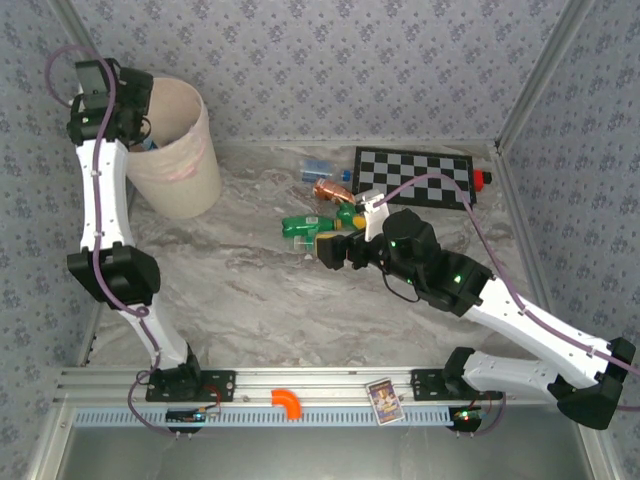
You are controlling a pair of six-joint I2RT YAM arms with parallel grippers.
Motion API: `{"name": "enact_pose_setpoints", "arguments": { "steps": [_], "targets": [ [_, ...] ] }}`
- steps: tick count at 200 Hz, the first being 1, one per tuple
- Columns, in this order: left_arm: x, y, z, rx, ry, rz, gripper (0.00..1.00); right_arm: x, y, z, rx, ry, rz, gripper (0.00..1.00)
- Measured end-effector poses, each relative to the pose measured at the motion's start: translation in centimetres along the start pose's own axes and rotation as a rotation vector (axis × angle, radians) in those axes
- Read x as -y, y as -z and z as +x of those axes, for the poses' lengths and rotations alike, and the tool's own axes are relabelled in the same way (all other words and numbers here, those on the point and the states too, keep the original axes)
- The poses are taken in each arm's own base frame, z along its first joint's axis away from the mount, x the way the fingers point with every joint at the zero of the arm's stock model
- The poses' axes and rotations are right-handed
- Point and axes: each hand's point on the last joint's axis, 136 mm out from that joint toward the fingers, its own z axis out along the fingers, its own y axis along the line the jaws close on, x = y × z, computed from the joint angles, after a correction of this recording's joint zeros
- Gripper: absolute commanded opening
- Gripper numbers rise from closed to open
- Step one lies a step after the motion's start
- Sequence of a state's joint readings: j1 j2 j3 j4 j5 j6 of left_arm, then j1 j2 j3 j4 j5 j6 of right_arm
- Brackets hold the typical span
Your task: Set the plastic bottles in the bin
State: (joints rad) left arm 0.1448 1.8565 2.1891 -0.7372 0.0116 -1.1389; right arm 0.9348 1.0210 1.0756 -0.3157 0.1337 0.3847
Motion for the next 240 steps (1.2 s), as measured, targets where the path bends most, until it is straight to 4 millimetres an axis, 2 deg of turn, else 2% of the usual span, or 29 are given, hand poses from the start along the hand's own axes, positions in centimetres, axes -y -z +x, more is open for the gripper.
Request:
{"name": "enact_pose_setpoints", "arguments": {
  "steps": [24, 35, 66, 95, 114, 146, 171, 201, 240],
  "targets": [
    [0.0, 1.5, 3.0, -0.049, -0.065, 0.007, 0.96, 0.3, 0.0, 0.1, 0.001, -0.019, 0.015, 0.99],
    [-0.1, 2.4, 4.4, -0.070, -0.092, 0.017, 1.00, 0.7, -0.1, 0.6, -0.008, -0.035, 0.028, 0.99],
    [-0.6, 6.3, 8.7, -0.113, -0.177, 0.095, 1.00, 2.4, -0.1, 2.6, -0.050, -0.088, 0.081, 0.99],
    [-1.5, 10.2, 13.2, -0.145, -0.277, 0.174, 1.00, 6.7, 0.1, 4.7, -0.077, -0.204, 0.206, 0.99],
    [-2.7, 11.8, 16.8, -0.187, -0.346, 0.252, 1.00, 10.0, 0.4, 6.1, -0.082, -0.309, 0.291, 0.99],
    [-7.1, 11.9, 23.1, -0.284, -0.497, 0.267, 1.00, 14.8, 1.1, 8.5, -0.087, -0.484, 0.389, 0.99],
    [-11.4, 11.1, 27.3, -0.369, -0.603, 0.232, 1.00, 17.0, 1.4, 10.4, -0.096, -0.585, 0.433, 1.00],
    [-15.0, 11.3, 29.4, -0.419, -0.664, 0.224, 1.00, 19.3, 1.3, 11.9, -0.100, -0.701, 0.491, 0.96],
    [-16.6, 12.4, 31.0, -0.451, -0.713, 0.297, 1.00, 21.7, 0.0, 13.9, -0.136, -0.801, 0.560, 0.95]
  ]
}}
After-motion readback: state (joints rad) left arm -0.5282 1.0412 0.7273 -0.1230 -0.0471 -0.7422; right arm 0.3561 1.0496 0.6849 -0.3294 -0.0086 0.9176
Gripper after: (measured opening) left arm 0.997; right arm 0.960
